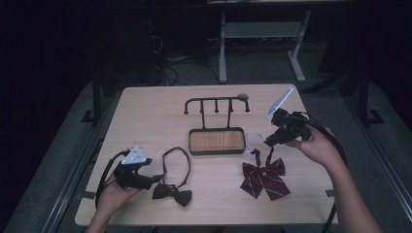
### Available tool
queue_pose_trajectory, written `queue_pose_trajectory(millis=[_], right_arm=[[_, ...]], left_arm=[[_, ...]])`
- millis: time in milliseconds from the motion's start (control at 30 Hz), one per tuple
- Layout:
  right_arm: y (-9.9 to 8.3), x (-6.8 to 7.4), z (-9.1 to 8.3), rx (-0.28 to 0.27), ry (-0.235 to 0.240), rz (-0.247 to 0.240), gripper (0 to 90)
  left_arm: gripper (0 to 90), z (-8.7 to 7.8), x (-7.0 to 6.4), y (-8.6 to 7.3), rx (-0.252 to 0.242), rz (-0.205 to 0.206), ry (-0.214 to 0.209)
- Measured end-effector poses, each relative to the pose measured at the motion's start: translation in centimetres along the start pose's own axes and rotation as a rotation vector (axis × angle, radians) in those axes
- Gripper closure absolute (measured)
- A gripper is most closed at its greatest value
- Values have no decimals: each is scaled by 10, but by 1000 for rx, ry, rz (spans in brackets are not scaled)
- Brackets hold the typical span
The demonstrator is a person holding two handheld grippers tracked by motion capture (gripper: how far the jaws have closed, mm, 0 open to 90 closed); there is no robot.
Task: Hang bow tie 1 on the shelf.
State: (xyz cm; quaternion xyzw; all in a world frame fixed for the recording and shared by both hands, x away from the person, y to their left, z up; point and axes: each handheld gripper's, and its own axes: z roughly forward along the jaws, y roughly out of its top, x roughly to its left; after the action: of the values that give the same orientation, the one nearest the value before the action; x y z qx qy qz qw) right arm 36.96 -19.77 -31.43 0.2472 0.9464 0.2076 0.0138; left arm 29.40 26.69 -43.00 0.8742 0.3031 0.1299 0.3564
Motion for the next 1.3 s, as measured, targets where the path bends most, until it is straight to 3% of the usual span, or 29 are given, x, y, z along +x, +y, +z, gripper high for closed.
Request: queue_pose_trajectory(millis=[500,1300], right_arm=[[24,5,-23,-8,-22,-38,870],[56,-10,-44,-12,-44,-39,870]], left_arm=[[243,-1,0,0,-9,-7,1],[242,-1,0,0,-6,-3,0]])
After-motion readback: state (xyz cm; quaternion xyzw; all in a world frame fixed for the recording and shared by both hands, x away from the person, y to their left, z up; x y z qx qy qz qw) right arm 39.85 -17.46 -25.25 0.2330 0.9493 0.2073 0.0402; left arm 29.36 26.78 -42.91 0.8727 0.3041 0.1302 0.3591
